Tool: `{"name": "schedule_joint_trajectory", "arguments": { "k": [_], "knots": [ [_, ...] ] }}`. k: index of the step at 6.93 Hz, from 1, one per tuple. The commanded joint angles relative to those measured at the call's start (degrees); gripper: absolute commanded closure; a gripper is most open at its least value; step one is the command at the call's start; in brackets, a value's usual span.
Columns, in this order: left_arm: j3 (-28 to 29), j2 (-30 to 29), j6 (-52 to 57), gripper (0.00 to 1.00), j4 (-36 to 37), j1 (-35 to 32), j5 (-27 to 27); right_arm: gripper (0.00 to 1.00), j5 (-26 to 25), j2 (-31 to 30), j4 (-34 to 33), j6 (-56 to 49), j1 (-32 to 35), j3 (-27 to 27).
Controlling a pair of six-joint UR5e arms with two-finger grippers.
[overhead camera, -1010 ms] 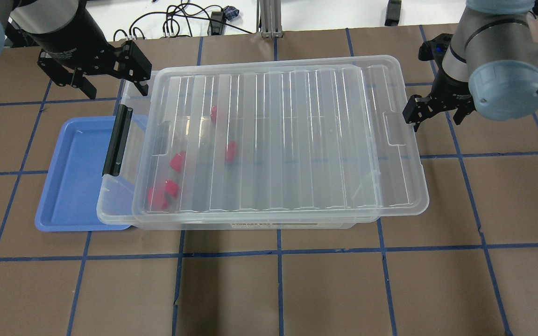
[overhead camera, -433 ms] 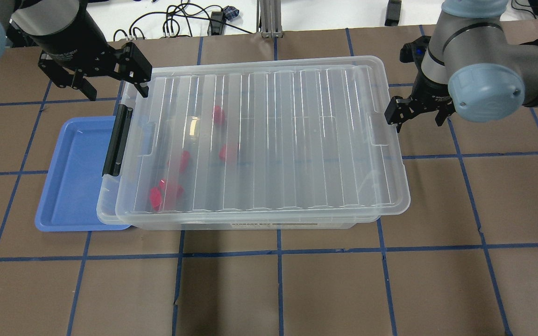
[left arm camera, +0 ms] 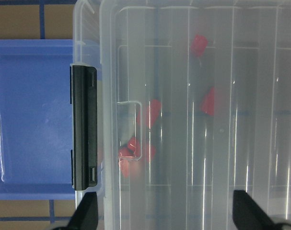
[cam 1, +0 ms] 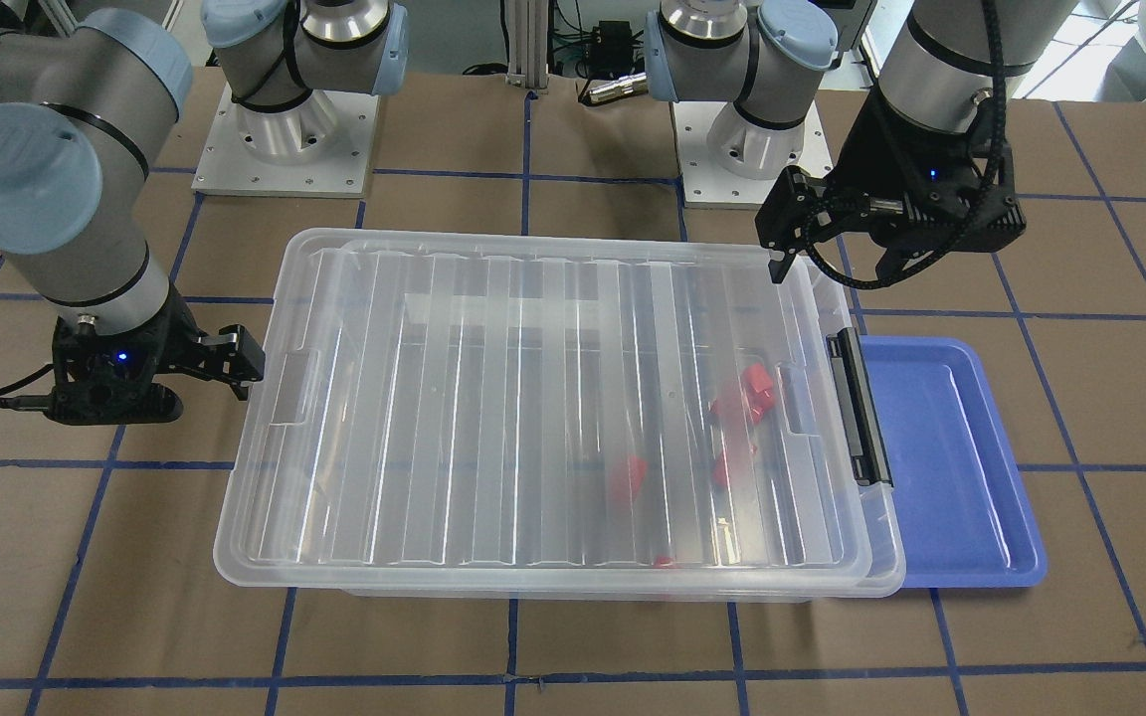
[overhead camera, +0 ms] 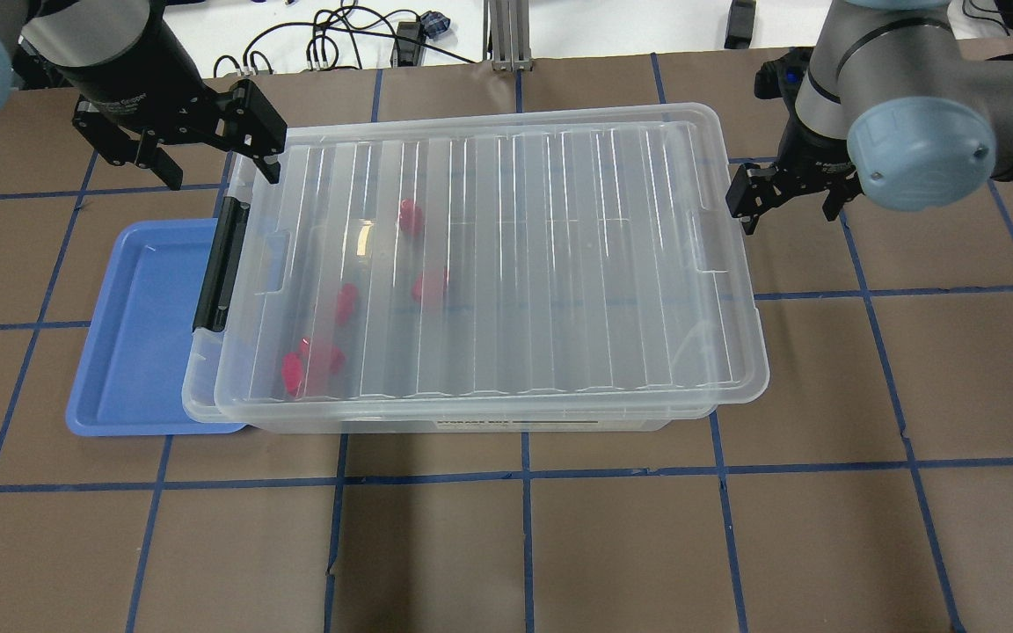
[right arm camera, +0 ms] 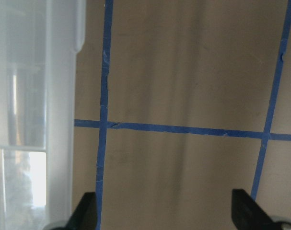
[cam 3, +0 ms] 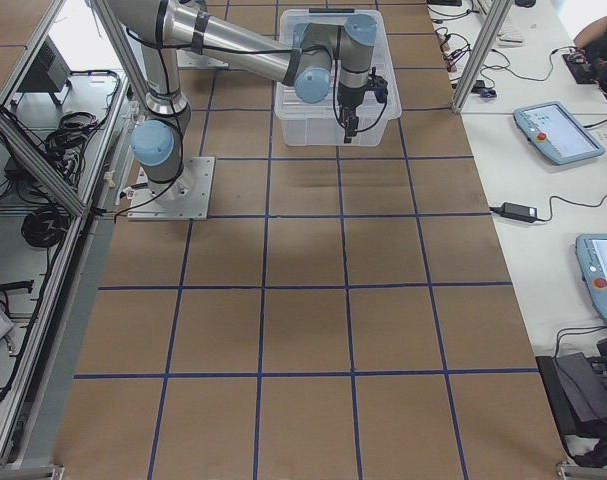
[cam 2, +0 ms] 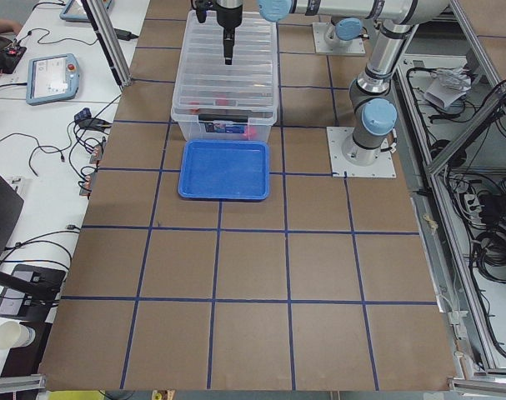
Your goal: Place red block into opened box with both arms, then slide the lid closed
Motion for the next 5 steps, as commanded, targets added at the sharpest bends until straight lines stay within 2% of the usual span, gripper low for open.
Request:
{"name": "schedule_joint_trajectory", "arguments": {
  "k": [1,3,5],
  "knots": [
    [-0.1,-0.2,0.0,0.00,0.0,0.0,0.0,0.00,0.1,-5.1,3.0,0.0,0.0,-2.3],
    [-0.1,-0.2,0.0,0.00,-0.2,-0.1,0.1,0.00,0.9,-11.0,6.5,0.0,1.1,-3.3],
    [0.0,-0.1,0.0,0.00,-0.3,-0.1,0.3,0.00,1.8,-11.5,8.0,0.3,3.2,-4.3]
  ]
}}
